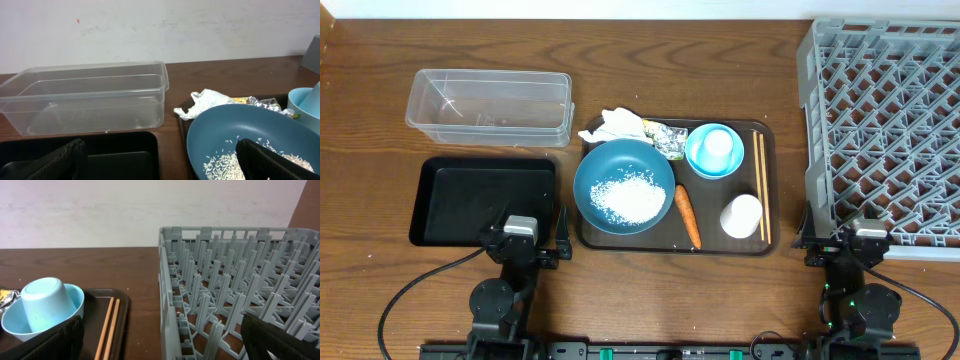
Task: Sort waste into correct bins and load items into the dishwasher rack
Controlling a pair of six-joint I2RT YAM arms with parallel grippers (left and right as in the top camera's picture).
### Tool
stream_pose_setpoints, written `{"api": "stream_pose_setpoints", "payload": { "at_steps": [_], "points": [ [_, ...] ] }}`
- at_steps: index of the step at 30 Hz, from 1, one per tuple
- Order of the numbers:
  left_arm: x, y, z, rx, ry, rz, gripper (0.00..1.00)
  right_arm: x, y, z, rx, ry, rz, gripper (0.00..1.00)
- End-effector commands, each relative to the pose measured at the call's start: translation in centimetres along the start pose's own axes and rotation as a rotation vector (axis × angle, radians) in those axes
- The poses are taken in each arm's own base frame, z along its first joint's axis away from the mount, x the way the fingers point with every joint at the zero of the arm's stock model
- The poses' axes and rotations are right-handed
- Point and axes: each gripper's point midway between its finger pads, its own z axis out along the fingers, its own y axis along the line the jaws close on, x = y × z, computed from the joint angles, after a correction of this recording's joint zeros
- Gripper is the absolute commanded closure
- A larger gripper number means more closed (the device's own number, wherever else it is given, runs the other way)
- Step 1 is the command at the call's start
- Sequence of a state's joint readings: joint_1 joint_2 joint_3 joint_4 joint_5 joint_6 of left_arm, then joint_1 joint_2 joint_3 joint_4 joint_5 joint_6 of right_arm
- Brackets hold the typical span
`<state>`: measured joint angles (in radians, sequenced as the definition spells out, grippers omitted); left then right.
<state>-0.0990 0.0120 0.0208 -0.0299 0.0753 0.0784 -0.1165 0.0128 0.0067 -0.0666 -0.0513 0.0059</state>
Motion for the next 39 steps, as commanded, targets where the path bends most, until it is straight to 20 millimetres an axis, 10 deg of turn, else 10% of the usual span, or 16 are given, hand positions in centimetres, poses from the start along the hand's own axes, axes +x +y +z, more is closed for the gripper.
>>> {"api": "stream_pose_setpoints", "payload": {
  "at_steps": [1,15,29,39],
  "points": [
    [1.6,-0.1,0.1,0.006,0.049,-0.006,0.02,0.1,-0.2,0.0,0.010,0.002,-0.014,0.01],
    [1.6,-0.1,0.1,0.006,0.049,-0.006,0.02,-2.3,-0.2,-0.1,0.011,-0.095,0.008,0.01],
    [1.6,-0.1,0.1,0.006,0.049,-0.006,0.02,-11.0,2.7,-2.9,-0.278,-0.414,0.511,0.01],
    [1.6,-0.1,0.1,0.006,0.049,-0.006,0.02,-11.2,3.9,-3.2,-0.386,-0.373,0.668,0.01]
  ]
}}
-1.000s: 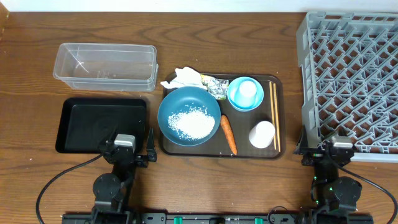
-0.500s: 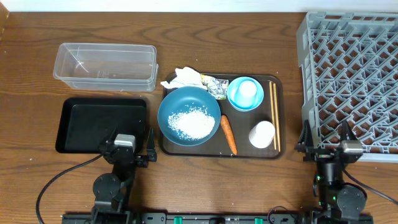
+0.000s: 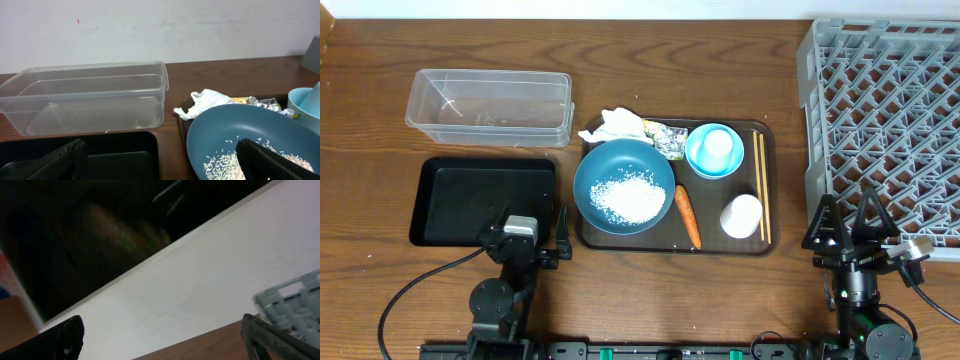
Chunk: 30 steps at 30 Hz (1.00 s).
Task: Sort waste into correct bins and load items into the dishwasher rack
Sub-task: 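Move the right gripper to the white cup and grasp it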
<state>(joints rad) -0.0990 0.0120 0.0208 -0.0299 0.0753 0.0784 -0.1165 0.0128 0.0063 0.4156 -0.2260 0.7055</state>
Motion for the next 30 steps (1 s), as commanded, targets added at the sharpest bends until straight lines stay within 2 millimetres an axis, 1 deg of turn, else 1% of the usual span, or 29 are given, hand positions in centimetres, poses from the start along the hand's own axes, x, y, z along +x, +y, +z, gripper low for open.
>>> {"api": "stream_pose_setpoints", "payload": {
  "at_steps": [1,3,7,10,12,16,18,20,22,25,28,30],
  "points": [
    [1.6,-0.1,0.1,0.006,0.049,-0.006,0.02,0.4,0.9,0.0,-0.044,0.028,0.060,0.01],
    [1.6,-0.1,0.1,0.006,0.049,-0.006,0.02,0.1,1.7,0.0,-0.075,0.038,0.026,0.01],
    [1.6,-0.1,0.1,0.006,0.049,-0.006,0.02,-0.9,4.3,0.6,-0.143,0.088,-0.052,0.01],
    [1.6,-0.1,0.1,0.006,0.049,-0.006,0.02,-1.1,5.9,1.7,-0.163,0.204,-0.123,0.01],
    [1.6,-0.1,0.1,0.006,0.049,-0.006,0.02,-1.0,6.5,2.6,-0.167,0.286,-0.147,0.01],
    [1.6,-0.1,0.1,0.006,0.049,-0.006,0.02,0.1,7.3,4.8,-0.189,0.500,-0.149,0.01],
    [1.6,-0.1,0.1,0.006,0.049,-0.006,0.02,1.0,7.2,5.8,-0.186,0.621,-0.131,0.01],
    [1.6,-0.1,0.1,0.006,0.049,-0.006,0.02,2.1,6.4,6.6,-0.143,0.749,-0.108,0.01],
    [1.6,-0.1,0.1,0.006,0.049,-0.006,0.02,3.1,5.5,6.9,-0.097,0.874,-0.097,0.01],
    [1.6,-0.1,0.1,0.006,0.049,-0.006,0.02,5.0,4.2,6.9,-0.018,1.089,-0.114,0.01],
    [1.6,-0.1,0.1,0.006,0.049,-0.006,0.02,7.1,1.9,6.4,0.164,1.282,-0.193,0.01],
    [1.6,-0.1,0.1,0.006,0.049,-0.006,0.02,8.4,1.2,6.0,0.236,1.374,-0.255,0.01]
  ]
}}
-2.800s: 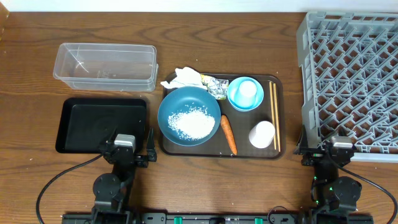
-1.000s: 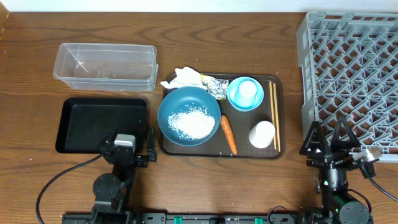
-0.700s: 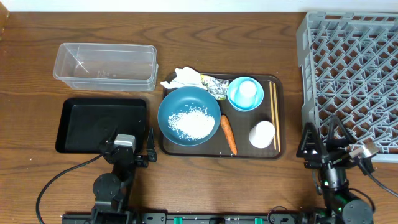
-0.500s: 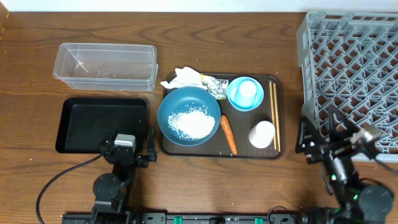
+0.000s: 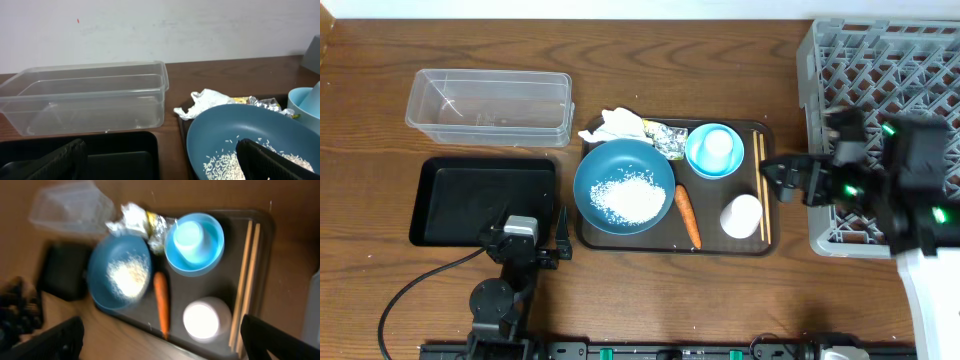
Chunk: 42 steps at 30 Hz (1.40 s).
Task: Sort waste into correct bins and load items into the dishwasher rack
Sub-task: 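Move the right gripper to the white cup and grasp it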
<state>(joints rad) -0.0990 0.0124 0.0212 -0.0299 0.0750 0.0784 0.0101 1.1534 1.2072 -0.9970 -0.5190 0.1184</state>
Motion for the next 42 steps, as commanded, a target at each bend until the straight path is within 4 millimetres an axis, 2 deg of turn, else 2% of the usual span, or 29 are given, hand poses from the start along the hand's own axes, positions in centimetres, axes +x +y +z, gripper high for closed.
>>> {"api": "stream_pose_setpoints", "payload": {
  "at_steps": [1,4,6,12,18,24,32,37,42],
  "points": [
    [1.6,-0.1,0.1,0.007,0.049,-0.006,0.02,-0.3,-1.4,1.6,0.202,0.097,-0.128,0.01],
    [1.6,-0.1,0.1,0.007,0.049,-0.006,0.02,0.5,-1.3,3.9,0.264,0.174,-0.120,0.01],
    [1.6,-0.1,0.1,0.007,0.049,-0.006,0.02,1.2,-2.0,5.0,0.326,0.218,-0.115,0.01],
    [1.6,-0.1,0.1,0.007,0.049,-0.006,0.02,4.8,-4.1,7.1,0.436,0.417,-0.087,0.01],
    [1.6,-0.1,0.1,0.007,0.049,-0.006,0.02,6.1,-5.1,9.4,0.486,0.483,0.035,0.01],
    [1.6,-0.1,0.1,0.007,0.049,-0.006,0.02,8.1,-5.9,10.8,0.505,0.593,0.041,0.01],
    [1.6,-0.1,0.1,0.007,0.049,-0.006,0.02,9.8,-5.3,13.9,0.507,0.663,-0.017,0.01],
    [1.6,-0.1,0.1,0.007,0.049,-0.006,0.02,10.8,-7.0,14.6,0.586,0.714,-0.029,0.01],
    [1.6,-0.1,0.1,0.007,0.049,-0.006,0.02,11.3,-7.4,15.0,0.598,0.739,-0.023,0.01]
  ]
}}
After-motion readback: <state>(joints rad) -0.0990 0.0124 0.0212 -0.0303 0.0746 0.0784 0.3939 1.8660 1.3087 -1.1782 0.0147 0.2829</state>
